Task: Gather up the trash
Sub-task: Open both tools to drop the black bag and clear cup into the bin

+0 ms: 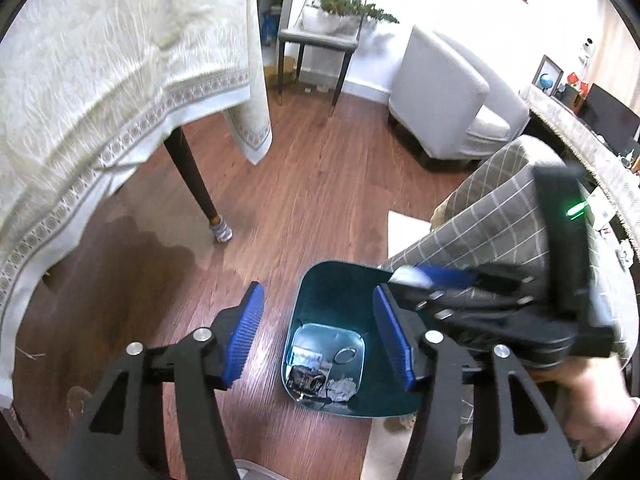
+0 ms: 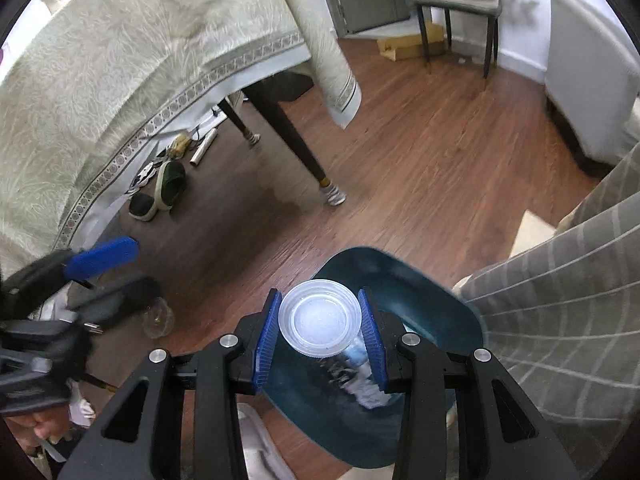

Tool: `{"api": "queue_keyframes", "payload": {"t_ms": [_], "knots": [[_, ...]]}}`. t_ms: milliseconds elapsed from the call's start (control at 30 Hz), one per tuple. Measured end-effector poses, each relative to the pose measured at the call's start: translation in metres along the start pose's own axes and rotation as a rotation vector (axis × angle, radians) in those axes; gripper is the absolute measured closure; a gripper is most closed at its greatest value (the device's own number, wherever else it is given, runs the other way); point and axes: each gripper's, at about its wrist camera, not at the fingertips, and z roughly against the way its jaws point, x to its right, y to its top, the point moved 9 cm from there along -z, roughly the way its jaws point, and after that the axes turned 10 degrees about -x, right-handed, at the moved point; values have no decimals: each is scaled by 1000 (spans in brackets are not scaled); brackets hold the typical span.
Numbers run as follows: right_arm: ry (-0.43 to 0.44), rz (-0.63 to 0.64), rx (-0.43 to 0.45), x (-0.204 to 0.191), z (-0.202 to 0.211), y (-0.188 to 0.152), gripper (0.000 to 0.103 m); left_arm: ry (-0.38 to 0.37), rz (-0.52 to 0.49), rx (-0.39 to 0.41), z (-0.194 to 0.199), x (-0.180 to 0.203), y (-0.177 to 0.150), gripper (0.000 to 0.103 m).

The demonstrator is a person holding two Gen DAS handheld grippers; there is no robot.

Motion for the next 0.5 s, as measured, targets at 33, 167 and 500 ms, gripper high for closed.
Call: {"api": "queue_keyframes", "payload": {"t_ms": [33,167,500], "knots": [[-3,1,-8,0,-3,0,63,-3,-2,4,3,1,1,47],[-15,8,-61,-4,-27,-6,63,-17,-6,21,14,3,4,51],[-39,53,-178,-18,-77,-29,63,-21,-17,73,47,10,13,60]]}}
